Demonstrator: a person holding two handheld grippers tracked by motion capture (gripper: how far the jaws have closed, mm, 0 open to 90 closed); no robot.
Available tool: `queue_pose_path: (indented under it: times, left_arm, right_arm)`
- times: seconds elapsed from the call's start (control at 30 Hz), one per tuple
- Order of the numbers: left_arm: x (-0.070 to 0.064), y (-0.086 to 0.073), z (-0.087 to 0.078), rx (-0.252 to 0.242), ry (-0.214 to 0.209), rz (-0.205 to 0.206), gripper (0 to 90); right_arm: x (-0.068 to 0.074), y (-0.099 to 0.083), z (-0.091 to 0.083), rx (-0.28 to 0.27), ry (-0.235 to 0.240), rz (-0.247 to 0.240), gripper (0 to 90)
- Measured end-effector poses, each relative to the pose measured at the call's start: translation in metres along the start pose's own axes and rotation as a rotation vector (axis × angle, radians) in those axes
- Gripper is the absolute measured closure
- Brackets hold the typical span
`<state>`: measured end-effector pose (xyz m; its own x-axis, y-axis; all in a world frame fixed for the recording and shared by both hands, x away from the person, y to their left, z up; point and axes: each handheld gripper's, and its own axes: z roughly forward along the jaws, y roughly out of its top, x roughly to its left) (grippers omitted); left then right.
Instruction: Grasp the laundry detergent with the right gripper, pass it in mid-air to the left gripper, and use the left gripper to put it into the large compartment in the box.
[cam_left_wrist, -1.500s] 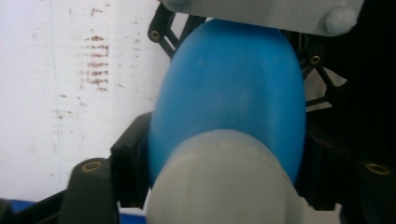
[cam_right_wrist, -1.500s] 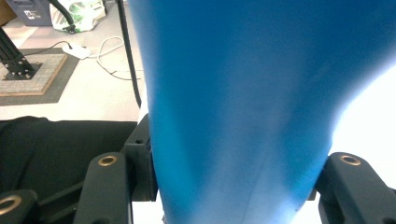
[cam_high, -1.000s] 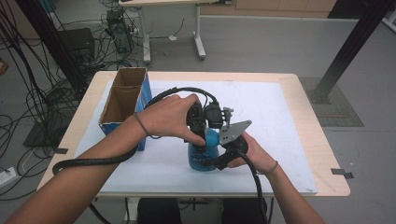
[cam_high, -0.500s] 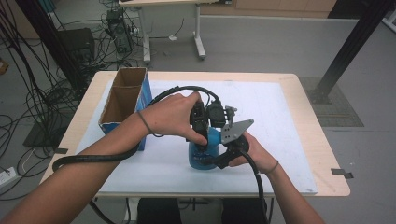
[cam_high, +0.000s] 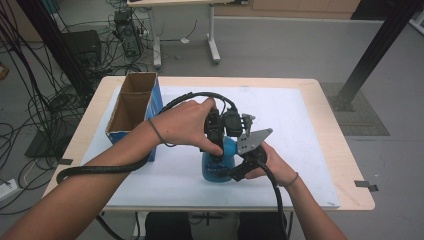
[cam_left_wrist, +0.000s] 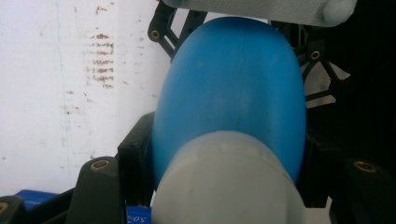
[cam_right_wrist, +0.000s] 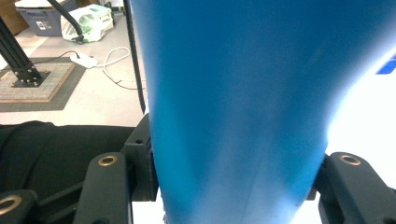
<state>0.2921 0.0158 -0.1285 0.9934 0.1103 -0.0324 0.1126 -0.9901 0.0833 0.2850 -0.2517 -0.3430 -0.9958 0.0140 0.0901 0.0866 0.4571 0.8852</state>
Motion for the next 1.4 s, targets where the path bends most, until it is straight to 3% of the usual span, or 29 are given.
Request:
queue_pose_path:
  times: [1.4]
  left_arm:
    - [0.0006,-0.0045,-0.0015,-0.014,0.000,-0.013,36.9]
  right_arm:
    - [0.0001,0.0010,0.0014,-0.007,0.000,0.006,41.8]
